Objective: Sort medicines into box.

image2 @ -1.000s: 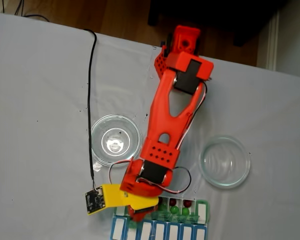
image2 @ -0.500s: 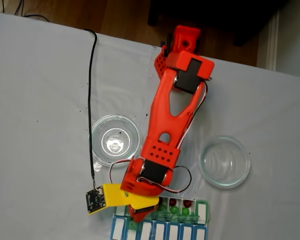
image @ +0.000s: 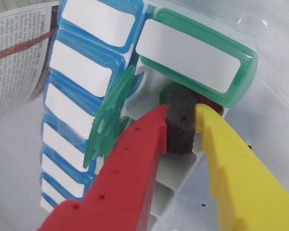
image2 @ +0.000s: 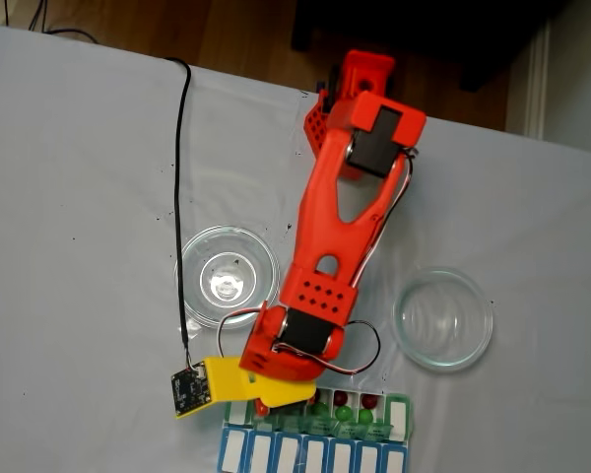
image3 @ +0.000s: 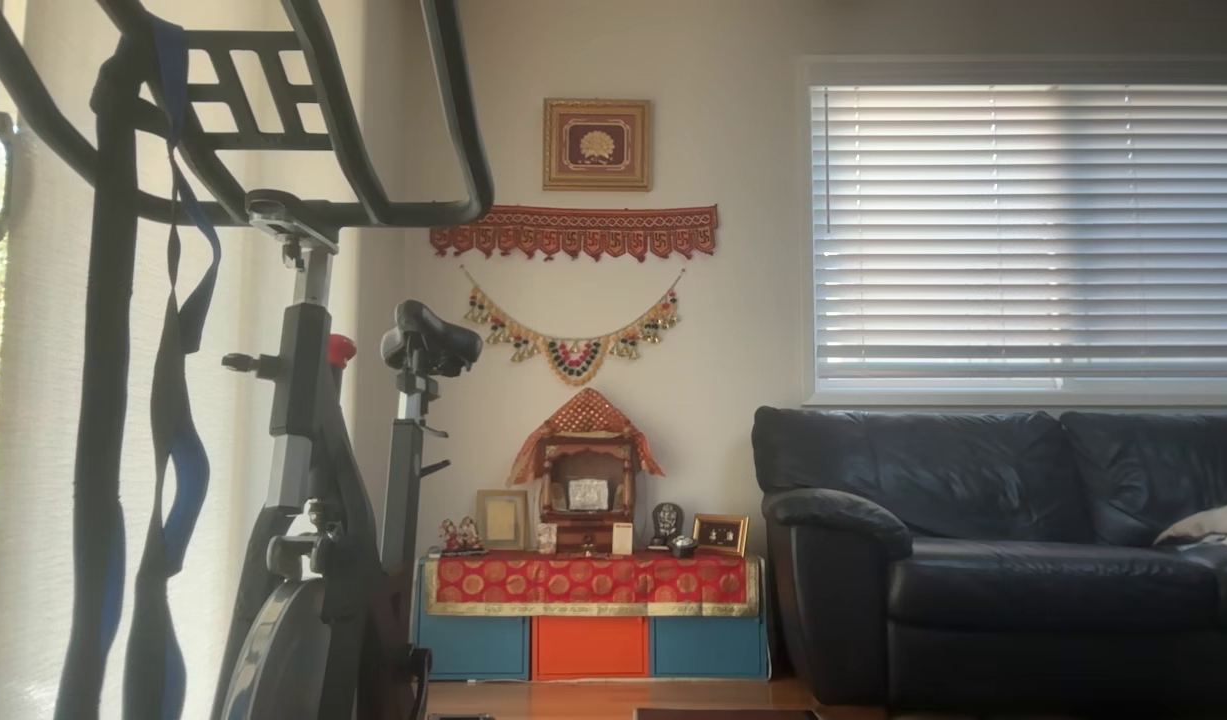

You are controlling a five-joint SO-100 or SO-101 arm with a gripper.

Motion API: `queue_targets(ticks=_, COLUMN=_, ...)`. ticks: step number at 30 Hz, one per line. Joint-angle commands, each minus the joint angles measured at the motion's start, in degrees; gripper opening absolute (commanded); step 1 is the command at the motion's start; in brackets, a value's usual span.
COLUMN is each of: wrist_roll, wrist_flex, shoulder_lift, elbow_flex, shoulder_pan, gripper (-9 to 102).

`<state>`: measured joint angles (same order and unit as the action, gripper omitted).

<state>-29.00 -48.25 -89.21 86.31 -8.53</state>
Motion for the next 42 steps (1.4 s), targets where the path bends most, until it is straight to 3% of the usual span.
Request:
queue_targets(ticks=1, wrist_roll=-0.4, wrist_flex=-1.2, shoulder_lift=-7.6, elbow_flex=-2.0, shoulder_pan=0.3, gripper=1)
queue_targets(ticks=15, wrist_roll=3.2, wrist_flex=-16.0, shoulder_lift=-12.0, elbow_flex=-10.3, shoulder_pan=-1.1, gripper=1)
queue_targets(ticks=19, wrist_roll=7.6, wrist_flex=-24.2, shoulder_lift=-12.0, elbow_flex=-18.2, shoulder_pan=-0.2, gripper=1)
queue_targets(ticks=22, wrist_roll=10.5, wrist_flex=-35.8, shoulder_lift=-8.3, elbow_flex=-27.2, shoulder_pan=1.8, gripper=1)
queue_targets(ticks=33, wrist_roll=22.9, wrist_flex=-25.7, shoulder_lift=-14.3, elbow_flex=-18.2, shoulder_pan=15.7, gripper=1)
queue_targets(ticks=42, wrist_roll=29.3, wrist_flex=-17.8, shoulder_lift=-14.2, elbow_flex=-15.8, shoulder_pan=21.2, gripper=1)
